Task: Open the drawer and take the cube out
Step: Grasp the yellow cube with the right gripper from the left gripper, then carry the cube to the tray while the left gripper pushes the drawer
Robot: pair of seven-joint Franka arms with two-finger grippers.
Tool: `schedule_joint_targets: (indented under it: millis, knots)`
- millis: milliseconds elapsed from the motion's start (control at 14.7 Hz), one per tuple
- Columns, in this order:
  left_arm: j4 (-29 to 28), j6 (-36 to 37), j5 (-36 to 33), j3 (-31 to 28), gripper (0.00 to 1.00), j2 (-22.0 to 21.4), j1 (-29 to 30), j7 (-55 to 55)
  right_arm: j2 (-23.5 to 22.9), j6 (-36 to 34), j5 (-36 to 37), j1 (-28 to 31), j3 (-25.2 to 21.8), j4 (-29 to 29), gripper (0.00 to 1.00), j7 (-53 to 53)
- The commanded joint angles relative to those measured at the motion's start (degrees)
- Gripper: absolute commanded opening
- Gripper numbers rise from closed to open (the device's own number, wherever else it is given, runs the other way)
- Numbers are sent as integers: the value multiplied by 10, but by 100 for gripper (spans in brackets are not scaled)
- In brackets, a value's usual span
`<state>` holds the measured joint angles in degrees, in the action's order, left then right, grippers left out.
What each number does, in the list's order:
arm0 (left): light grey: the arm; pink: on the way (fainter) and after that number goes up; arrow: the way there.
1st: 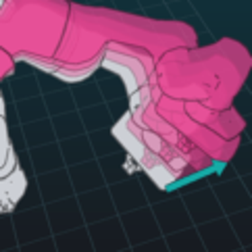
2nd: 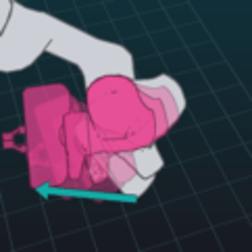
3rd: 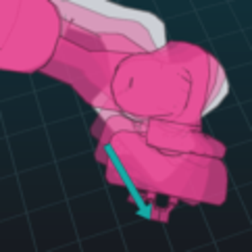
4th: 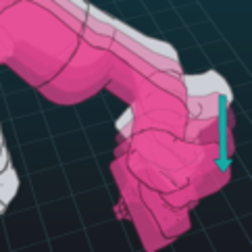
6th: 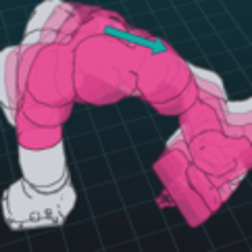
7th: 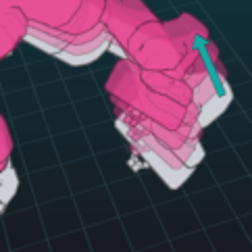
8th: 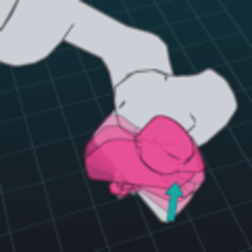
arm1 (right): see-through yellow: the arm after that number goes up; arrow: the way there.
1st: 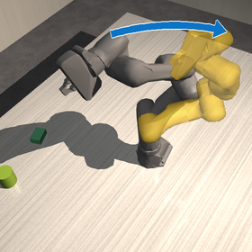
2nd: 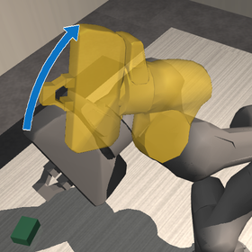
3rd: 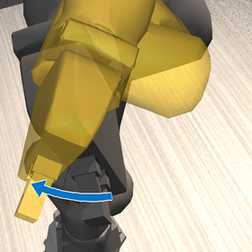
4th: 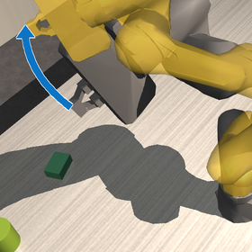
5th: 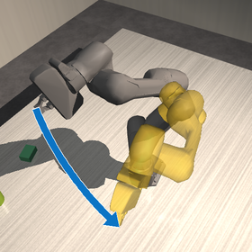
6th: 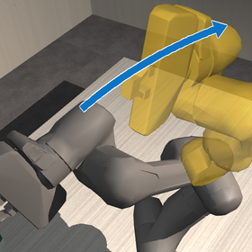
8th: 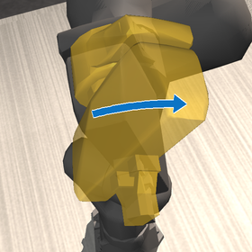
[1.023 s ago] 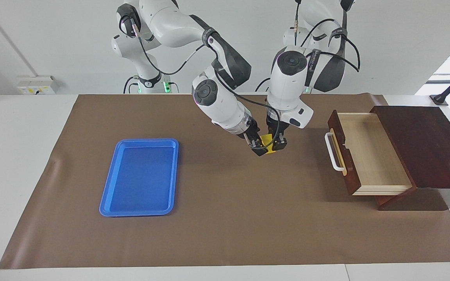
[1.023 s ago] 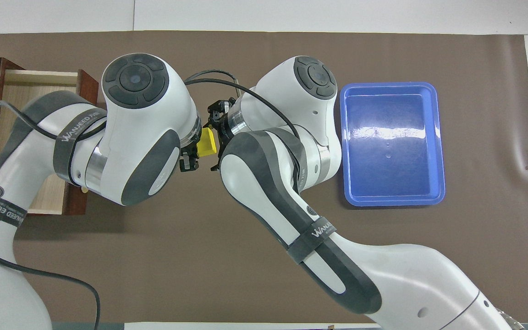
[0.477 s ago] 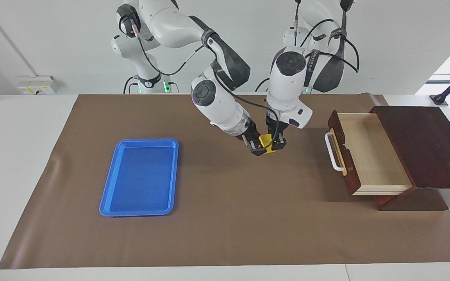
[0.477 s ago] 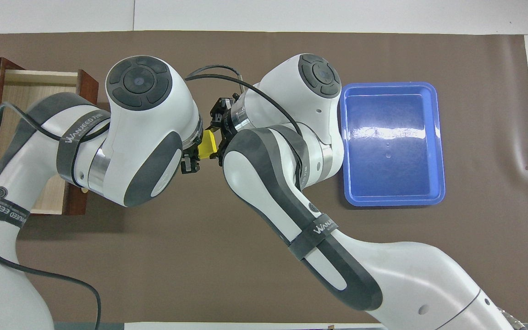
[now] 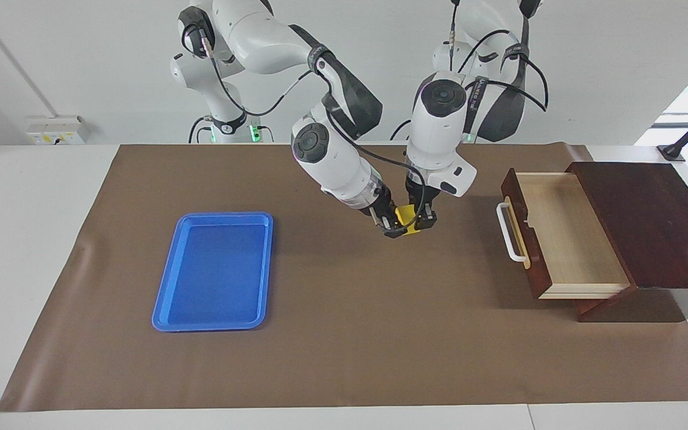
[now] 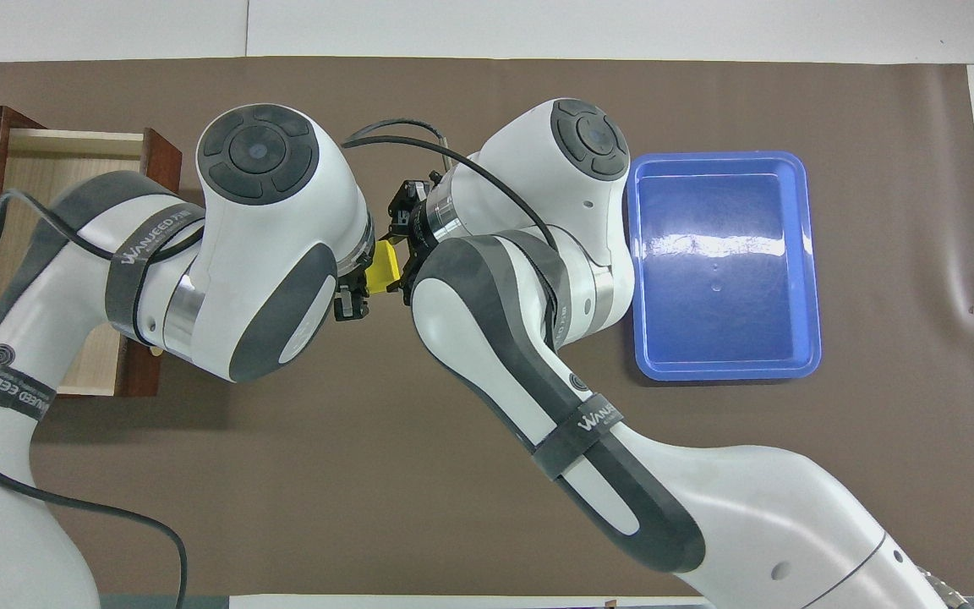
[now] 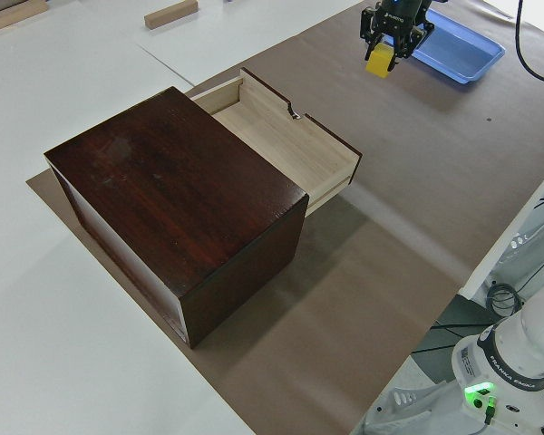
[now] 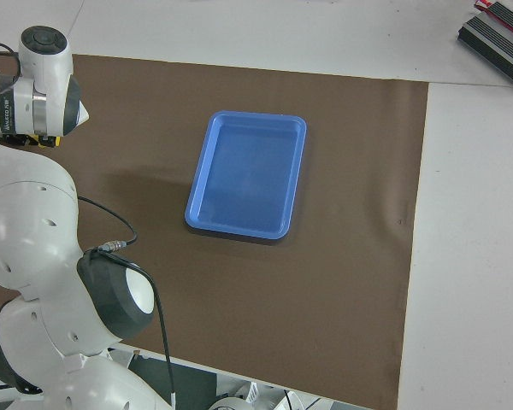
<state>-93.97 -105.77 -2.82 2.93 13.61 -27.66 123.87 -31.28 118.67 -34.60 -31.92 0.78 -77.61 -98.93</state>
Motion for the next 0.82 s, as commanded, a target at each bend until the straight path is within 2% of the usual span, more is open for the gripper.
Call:
schedule_joint_targets:
  millis: [0,273,477,750]
  knots:
    - [-8,-10,-8,-9,100,-10,-6,0,-5,-1,9,-2,1,7,0,-17]
    - [-7,4,-8,-10,100,-15,5,-9,-5,1,10,-2,1,7,0,-14]
    - [-15,14,-8,-10,100,-18,42,-60,-5,1,11,-2,1,7,0,-13]
    - [-84,-12,-8,-11,100,-45,106,-155,-5,-4,13,12,0,7,0,-4]
